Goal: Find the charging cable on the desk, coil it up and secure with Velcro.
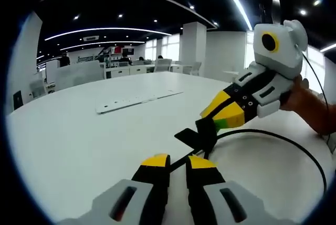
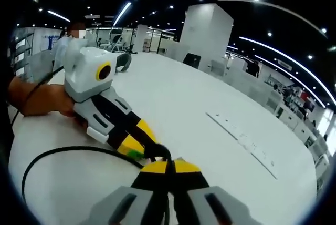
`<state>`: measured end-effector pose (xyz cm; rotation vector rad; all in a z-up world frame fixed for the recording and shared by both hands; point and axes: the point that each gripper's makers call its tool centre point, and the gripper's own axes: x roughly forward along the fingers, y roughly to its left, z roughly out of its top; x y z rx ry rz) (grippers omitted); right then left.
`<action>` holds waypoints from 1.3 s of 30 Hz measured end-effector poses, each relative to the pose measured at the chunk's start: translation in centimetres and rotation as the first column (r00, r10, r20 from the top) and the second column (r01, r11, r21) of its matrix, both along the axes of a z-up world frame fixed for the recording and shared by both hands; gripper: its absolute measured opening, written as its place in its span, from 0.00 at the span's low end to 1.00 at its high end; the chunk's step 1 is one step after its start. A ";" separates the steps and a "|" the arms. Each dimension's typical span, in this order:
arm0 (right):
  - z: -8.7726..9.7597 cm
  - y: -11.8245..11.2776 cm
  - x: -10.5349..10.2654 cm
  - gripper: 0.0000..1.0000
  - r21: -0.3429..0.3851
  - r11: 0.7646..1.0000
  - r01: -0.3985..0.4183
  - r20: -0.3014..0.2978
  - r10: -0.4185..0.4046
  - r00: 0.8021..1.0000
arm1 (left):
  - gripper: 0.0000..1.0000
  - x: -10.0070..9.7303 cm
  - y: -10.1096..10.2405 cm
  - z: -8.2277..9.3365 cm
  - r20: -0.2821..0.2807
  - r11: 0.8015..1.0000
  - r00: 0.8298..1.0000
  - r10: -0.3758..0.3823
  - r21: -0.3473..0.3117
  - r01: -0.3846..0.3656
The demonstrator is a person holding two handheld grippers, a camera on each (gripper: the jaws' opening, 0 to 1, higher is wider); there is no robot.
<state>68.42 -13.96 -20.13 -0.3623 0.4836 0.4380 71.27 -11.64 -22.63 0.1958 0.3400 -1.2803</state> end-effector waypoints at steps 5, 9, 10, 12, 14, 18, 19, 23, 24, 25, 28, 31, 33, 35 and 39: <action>-1.0 -0.9 0.8 0.03 0.022 0.999 0.034 -0.027 -0.033 0.999 | 0.13 -0.1 0.0 -0.1 0.001 1.000 1.000 0.000 0.003 0.000; -2.6 -1.6 1.1 0.03 0.039 0.998 0.056 -0.074 -0.053 0.996 | 0.13 -0.1 0.0 -0.1 0.002 1.000 1.000 0.001 0.003 -0.001; -2.7 -1.7 1.2 0.03 0.042 0.998 0.056 -0.076 -0.053 0.996 | 0.13 -0.1 0.0 -0.1 0.003 1.000 1.000 0.001 0.003 -0.001; -2.8 -1.7 1.2 0.03 0.050 0.997 0.058 -0.079 -0.054 0.995 | 0.12 -0.1 0.0 -0.1 0.003 1.000 1.000 0.001 0.002 -0.001; -2.8 -1.8 1.2 0.03 0.057 0.997 0.059 -0.081 -0.054 0.995 | 0.12 -0.1 0.0 -0.1 0.003 1.000 1.000 0.001 0.003 -0.001; -2.9 -1.7 1.3 0.03 0.063 0.997 0.055 -0.089 -0.049 0.995 | 0.12 -0.1 0.0 -0.1 0.004 1.000 1.000 0.000 0.003 0.000; -3.0 -1.8 1.2 0.03 0.064 0.997 0.054 -0.093 -0.048 0.995 | 0.12 -0.1 0.0 -0.1 0.003 1.000 1.000 0.001 0.003 -0.001; -3.1 -1.8 1.3 0.03 0.072 0.996 0.053 -0.107 -0.045 0.993 | 0.12 -0.1 0.0 -0.1 0.003 1.000 1.000 0.001 0.003 -0.001; -3.1 -1.8 1.3 0.03 0.073 0.996 0.052 -0.112 -0.044 0.993 | 0.12 -0.1 0.0 -0.1 0.003 1.000 1.000 0.001 0.003 -0.001; -3.1 -1.8 1.3 0.03 0.073 0.996 0.052 -0.117 -0.043 0.992 | 0.12 -0.2 0.0 -0.1 0.004 1.000 1.000 0.001 0.003 -0.001; -3.2 -1.8 1.3 0.02 0.071 0.996 0.045 -0.139 -0.035 0.990 | 0.12 -0.2 0.0 -0.1 0.003 1.000 1.000 0.001 0.003 -0.001; -3.5 -1.8 1.5 0.02 0.094 0.995 0.043 -0.190 -0.025 0.981 | 0.12 -0.2 0.1 -0.1 0.003 1.000 1.000 0.001 0.004 -0.001; -3.6 -1.8 1.6 0.02 0.104 0.994 0.039 -0.216 -0.016 0.976 | 0.12 -0.2 0.1 -0.1 0.002 1.000 1.000 0.001 0.004 -0.001; -3.6 -1.8 1.6 0.02 0.107 0.994 0.039 -0.233 -0.013 0.972 | 0.12 -0.2 0.1 -0.1 0.002 1.000 1.000 0.002 0.003 -0.002; -3.7 -1.8 1.6 0.02 0.136 0.990 0.045 -0.269 -0.007 0.963 | 0.12 -0.1 0.1 -0.1 0.002 1.000 1.000 0.003 0.004 -0.003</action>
